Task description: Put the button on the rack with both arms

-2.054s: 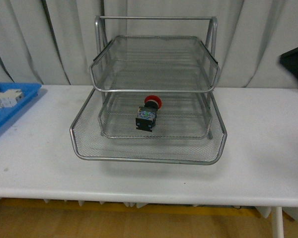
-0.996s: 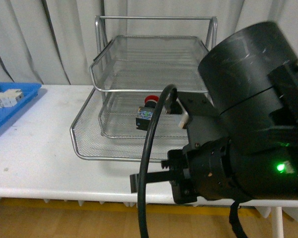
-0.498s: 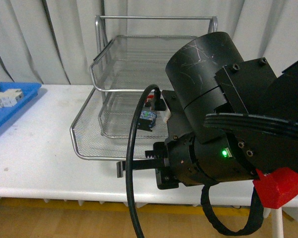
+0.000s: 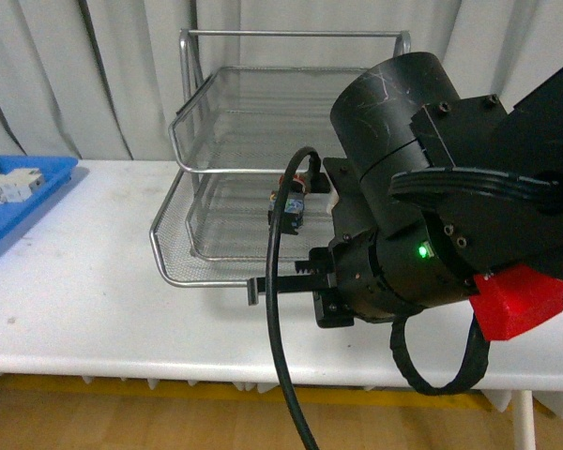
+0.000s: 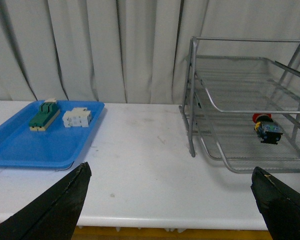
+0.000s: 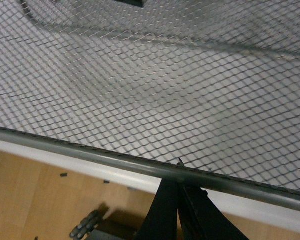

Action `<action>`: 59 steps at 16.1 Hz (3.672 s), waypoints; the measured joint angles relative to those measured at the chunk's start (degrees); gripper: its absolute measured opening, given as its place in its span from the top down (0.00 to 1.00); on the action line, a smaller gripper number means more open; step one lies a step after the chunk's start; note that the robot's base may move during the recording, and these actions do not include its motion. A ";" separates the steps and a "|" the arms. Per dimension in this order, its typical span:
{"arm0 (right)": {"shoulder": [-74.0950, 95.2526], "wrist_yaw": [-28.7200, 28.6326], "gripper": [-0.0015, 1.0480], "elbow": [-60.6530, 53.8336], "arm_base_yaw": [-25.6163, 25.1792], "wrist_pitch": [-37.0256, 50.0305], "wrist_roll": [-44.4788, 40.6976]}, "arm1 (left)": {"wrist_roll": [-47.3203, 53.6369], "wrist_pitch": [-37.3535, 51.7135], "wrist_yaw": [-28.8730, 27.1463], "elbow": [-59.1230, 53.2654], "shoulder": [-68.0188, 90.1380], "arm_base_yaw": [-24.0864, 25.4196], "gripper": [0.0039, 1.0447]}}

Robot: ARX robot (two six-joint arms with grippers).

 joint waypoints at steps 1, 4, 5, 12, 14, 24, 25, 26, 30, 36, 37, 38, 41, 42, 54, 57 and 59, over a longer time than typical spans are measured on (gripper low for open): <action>0.37 0.94 0.98 1.16 -0.76 0.20 -0.59 | 0.00 0.00 -0.02 0.00 0.00 0.00 0.06; 1.25 2.16 0.98 3.61 -2.51 -0.63 -2.19 | -0.02 0.00 0.00 0.00 0.00 0.00 0.06; 2.19 2.56 0.98 4.37 -2.84 -1.05 -2.71 | 0.00 0.00 0.00 0.00 0.00 0.00 0.06; 5.22 4.22 0.98 9.62 -3.98 -2.01 -5.42 | 0.00 0.00 -0.02 0.00 0.00 0.00 0.06; 6.08 4.52 0.98 11.78 -4.48 -1.97 -6.25 | -0.02 0.00 -0.02 0.00 0.00 0.00 0.06; 8.85 5.51 0.98 16.46 -8.48 -3.72 -7.65 | 0.00 0.00 -0.02 0.00 0.00 0.00 0.06; 8.81 5.35 0.98 16.28 -8.50 -3.61 -7.63 | 0.00 0.00 -0.02 0.00 0.00 0.00 0.06; 8.20 4.90 0.98 15.34 -8.46 -3.15 -7.19 | 0.00 0.00 0.00 0.00 0.00 0.00 0.06; -2.38 -1.07 0.98 2.99 -8.02 1.66 -3.91 | 0.00 0.00 0.00 0.00 0.00 0.00 0.06; -29.55 2.58 0.98 -34.12 -18.67 43.91 -5.46 | -0.02 0.04 0.00 0.00 0.00 0.00 0.06; -39.23 -0.15 0.98 -43.82 -25.49 49.75 -10.62 | -0.02 -0.04 -0.02 0.00 0.00 0.00 0.06; -48.28 -0.57 0.98 -49.99 -29.77 50.36 -13.07 | -0.02 -0.02 -0.09 0.00 0.00 0.00 0.06; -57.02 -2.27 0.98 -55.78 -28.65 46.97 -15.63 | -0.02 0.00 -0.11 0.00 0.00 -0.04 0.06; -59.98 -2.27 0.98 -57.13 -28.65 45.64 -16.02 | -0.02 -0.04 -0.13 0.00 0.00 -0.04 0.06; -89.99 -2.25 0.98 -63.12 -28.65 22.99 -16.20 | -0.02 0.02 -0.04 0.00 0.00 -0.04 0.06; -94.73 -2.23 0.98 -63.12 -28.65 18.75 -16.17 | -0.02 0.02 -0.04 0.00 0.00 -0.04 0.06; -96.72 -2.23 0.98 -63.12 -28.65 16.57 -16.20 | -0.02 0.02 -0.04 0.00 0.00 -0.04 0.06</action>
